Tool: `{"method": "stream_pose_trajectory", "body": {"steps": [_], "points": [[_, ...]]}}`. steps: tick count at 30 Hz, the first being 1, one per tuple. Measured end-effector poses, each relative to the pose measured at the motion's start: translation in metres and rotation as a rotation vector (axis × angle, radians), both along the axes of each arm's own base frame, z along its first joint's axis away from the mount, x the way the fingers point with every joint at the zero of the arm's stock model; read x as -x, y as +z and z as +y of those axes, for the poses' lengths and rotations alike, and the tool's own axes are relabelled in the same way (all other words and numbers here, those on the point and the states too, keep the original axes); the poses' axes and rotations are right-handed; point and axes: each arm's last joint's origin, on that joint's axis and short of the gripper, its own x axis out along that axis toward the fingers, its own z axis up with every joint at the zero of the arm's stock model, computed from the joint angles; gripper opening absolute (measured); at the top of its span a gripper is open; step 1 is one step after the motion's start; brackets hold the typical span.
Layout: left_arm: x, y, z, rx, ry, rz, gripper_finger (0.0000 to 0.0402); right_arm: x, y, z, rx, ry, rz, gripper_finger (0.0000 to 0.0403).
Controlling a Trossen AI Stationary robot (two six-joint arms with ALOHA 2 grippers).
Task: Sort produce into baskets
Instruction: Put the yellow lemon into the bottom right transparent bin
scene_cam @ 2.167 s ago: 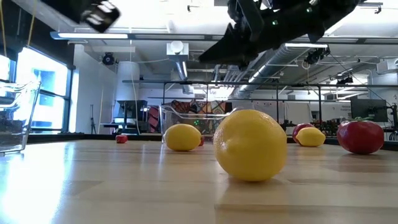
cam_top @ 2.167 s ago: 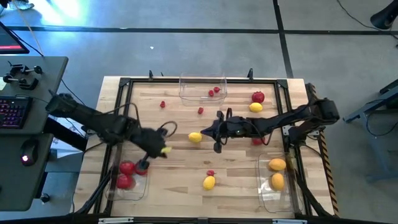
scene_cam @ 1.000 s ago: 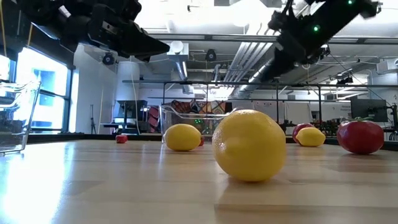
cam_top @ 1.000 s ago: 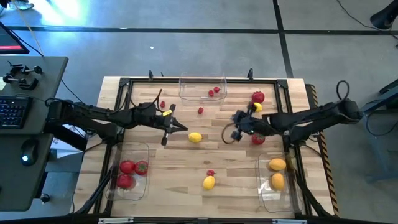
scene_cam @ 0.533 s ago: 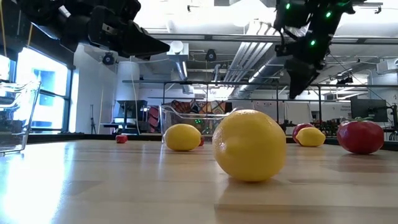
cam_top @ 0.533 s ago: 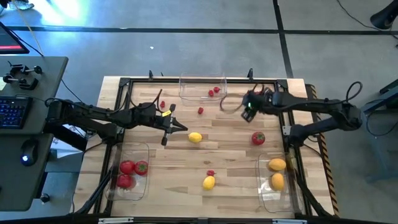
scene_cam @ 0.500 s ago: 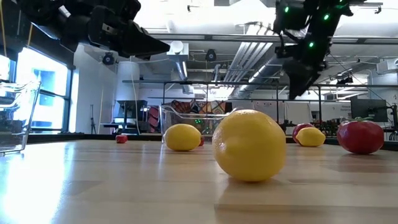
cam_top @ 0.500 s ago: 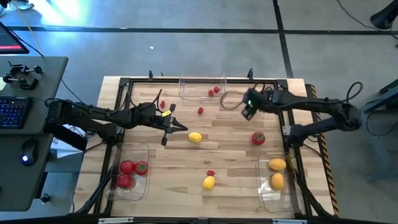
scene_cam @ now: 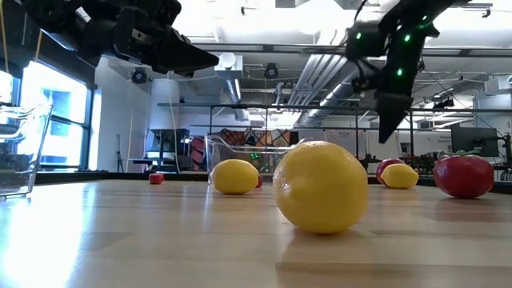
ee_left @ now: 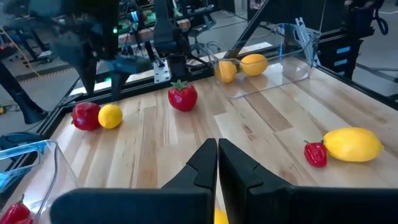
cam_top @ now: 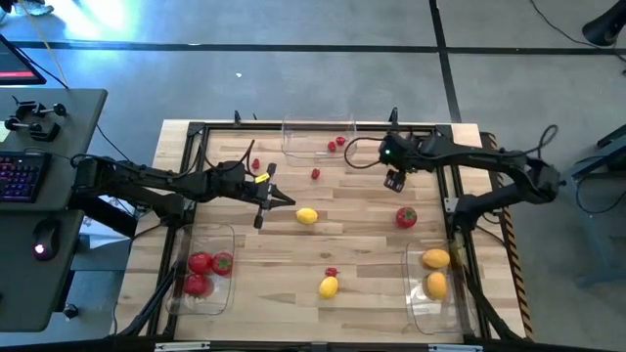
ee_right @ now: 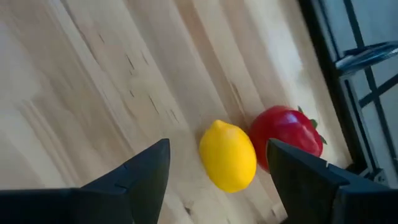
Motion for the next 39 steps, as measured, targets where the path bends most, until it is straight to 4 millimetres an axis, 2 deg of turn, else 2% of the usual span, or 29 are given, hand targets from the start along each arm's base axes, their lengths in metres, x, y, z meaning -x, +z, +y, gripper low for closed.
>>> {"method": "stream_pose_trajectory", "body": {"steps": [7,12,20,28,32,39], "points": [[0.000,0.000,0.000,0.000,0.000,0.004,0.0003,-0.013,-0.036,-0.008,-0.043,0.113,0.231,0.0257],[0.000,0.000,0.000,0.000,0.000,0.004,0.0003,-0.016,-0.053,-0.015,-0.039,0.138,0.340,0.0257],[0.000,0.000,0.000,0.000,0.000,0.006,0.0003,-0.010,-0.068,-0.031,-0.085,0.106,0.401,0.0257],[0.000,-0.001,0.000,-0.001,0.000,0.009,0.0003,-0.006,-0.074,-0.039,-0.126,0.046,0.396,0.0252],[0.000,-0.001,0.000,-0.001,-0.001,0.009,0.0003,-0.004,-0.074,-0.041,-0.146,0.014,0.380,0.0222],[0.000,-0.001,0.000,-0.003,-0.001,0.009,0.0003,-0.006,-0.071,-0.035,-0.153,0.006,0.368,0.0137]]}}
